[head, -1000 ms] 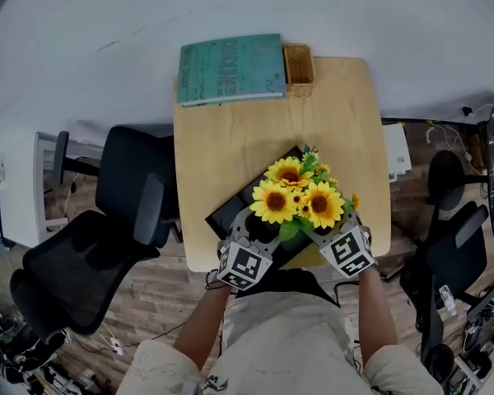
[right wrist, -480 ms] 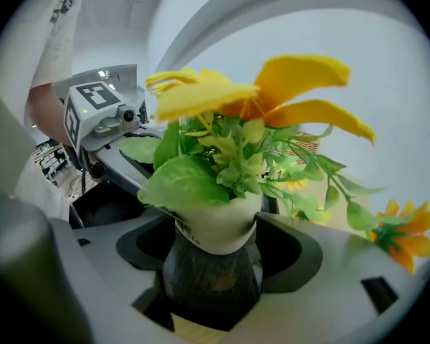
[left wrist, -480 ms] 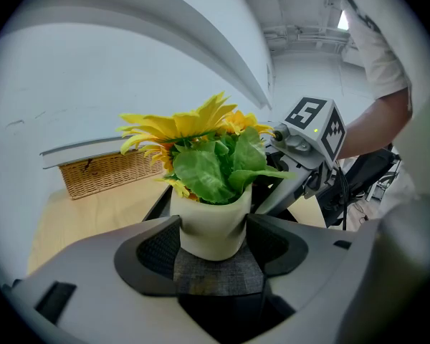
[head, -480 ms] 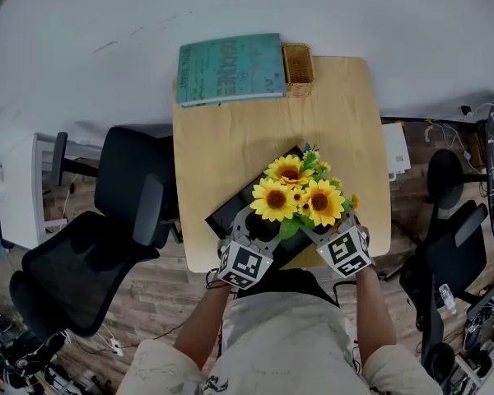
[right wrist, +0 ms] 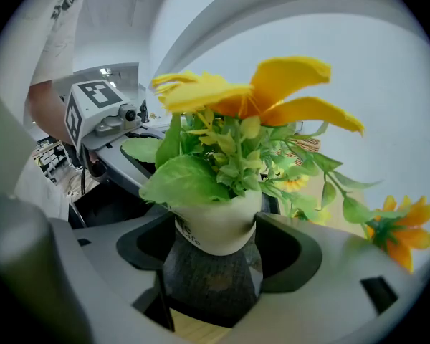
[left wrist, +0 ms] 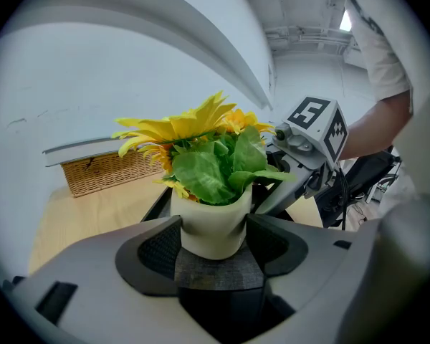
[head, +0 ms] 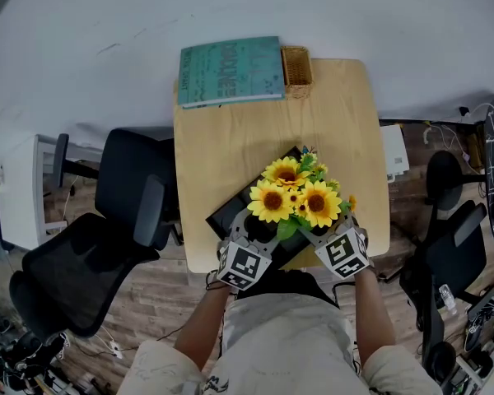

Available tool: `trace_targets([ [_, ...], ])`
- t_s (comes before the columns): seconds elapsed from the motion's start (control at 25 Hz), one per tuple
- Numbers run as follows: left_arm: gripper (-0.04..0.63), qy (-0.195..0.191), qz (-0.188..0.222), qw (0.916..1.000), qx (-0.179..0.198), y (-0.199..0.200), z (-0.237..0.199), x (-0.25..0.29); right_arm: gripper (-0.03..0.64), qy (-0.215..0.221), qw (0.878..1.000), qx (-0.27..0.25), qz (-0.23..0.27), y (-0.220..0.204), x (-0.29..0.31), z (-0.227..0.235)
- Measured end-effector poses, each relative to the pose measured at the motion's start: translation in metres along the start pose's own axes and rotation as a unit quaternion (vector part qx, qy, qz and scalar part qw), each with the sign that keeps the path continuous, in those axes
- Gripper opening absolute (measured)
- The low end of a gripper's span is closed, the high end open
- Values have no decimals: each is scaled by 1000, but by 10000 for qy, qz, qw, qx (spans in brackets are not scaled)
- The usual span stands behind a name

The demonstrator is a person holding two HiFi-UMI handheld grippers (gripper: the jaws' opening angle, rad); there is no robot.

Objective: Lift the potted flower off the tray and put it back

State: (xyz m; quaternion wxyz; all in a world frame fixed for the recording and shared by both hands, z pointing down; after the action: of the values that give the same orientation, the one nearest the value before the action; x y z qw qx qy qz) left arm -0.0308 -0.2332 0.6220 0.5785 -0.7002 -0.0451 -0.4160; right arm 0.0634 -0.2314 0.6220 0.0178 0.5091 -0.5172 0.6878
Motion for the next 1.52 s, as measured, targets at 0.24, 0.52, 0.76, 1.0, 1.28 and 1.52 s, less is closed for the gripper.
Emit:
trace_targets([
  [0.24, 279, 27, 15, 10000, 47, 2, 4, -6, 360, -25, 10000, 5, 49, 0, -6, -4],
  [0.52, 279, 65, 60, 9999, 91, 3, 15, -21, 360, -6, 9998, 5, 221, 1, -20, -16],
  [0.76, 279, 210, 131, 9996, 126, 6, 25, -36, 360, 0, 9992, -75, 398, 5, -32, -26],
  [1.0, 279, 325, 224, 9992, 86, 6, 41, -54, 360, 26, 9985, -187, 510, 5, -50, -41],
  [1.28, 279, 486, 332, 9982, 117, 6, 72, -74, 360, 91, 9968, -211, 763, -4, -76, -63],
  [1.52, 279, 546, 417, 9975, 151, 11, 85, -90, 359, 118, 9951, -196, 957, -2, -93, -74],
])
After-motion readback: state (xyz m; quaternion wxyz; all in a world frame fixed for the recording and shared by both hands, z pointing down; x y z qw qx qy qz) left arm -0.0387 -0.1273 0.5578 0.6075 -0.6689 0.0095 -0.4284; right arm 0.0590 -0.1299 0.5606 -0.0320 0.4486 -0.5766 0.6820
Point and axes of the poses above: the fingertips, and each gripper's own axes: x forward along the fingers, z to its right, y out of its top, the point moved 3 cm from there along -x, backward along the fingers, and after that the axes turned 5 degrees about -z, right-handed, at the moved point
